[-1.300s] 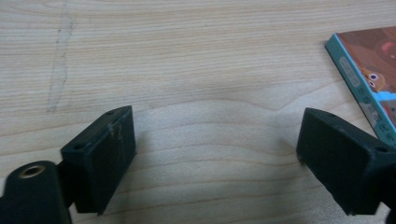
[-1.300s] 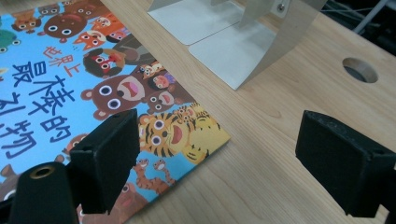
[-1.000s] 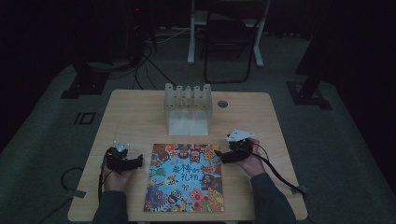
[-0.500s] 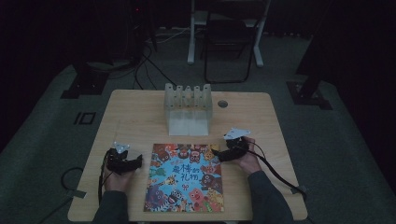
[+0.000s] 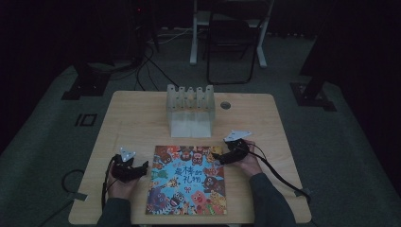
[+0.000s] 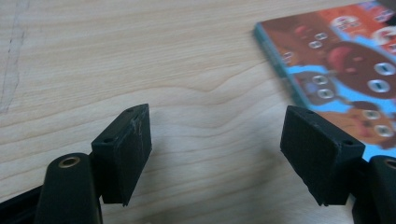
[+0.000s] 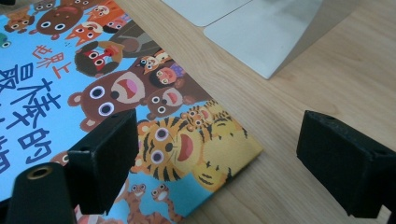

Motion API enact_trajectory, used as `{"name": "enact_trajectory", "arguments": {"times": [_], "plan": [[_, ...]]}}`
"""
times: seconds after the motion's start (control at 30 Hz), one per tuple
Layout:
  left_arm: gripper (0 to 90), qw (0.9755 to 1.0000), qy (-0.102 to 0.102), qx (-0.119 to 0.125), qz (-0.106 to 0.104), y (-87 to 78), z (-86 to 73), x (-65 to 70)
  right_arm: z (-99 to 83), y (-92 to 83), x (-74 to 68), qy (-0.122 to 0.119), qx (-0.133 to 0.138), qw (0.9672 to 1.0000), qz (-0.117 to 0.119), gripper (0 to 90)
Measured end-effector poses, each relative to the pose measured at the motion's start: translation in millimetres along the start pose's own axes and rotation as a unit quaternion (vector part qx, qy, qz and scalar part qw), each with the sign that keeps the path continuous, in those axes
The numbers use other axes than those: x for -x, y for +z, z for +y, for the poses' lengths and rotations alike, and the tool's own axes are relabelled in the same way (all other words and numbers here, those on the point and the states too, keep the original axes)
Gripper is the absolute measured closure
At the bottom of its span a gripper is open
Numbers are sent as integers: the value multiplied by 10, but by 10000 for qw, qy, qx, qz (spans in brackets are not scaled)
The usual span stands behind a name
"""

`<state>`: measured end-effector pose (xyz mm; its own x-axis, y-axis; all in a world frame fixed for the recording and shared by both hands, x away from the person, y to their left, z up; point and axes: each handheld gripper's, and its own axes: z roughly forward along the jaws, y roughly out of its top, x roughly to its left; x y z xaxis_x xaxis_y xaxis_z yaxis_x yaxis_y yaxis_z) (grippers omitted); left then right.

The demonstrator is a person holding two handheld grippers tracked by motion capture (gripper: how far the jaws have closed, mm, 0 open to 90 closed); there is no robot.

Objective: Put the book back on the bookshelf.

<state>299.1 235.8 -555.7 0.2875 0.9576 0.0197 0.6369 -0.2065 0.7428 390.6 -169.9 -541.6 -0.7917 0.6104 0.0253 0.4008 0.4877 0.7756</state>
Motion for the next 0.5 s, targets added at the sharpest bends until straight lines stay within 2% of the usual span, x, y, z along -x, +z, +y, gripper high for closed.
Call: {"name": "enact_trajectory", "arguments": {"times": [0.17,0.5], "plan": [[223,9997,151,120,-155,-76,-20,93,-23,90,30,205,-6,9996,212,131],[148,9982,355,242,-422,-183,-53,238,-68,182,44,265,-188,9991,270,131]]}}
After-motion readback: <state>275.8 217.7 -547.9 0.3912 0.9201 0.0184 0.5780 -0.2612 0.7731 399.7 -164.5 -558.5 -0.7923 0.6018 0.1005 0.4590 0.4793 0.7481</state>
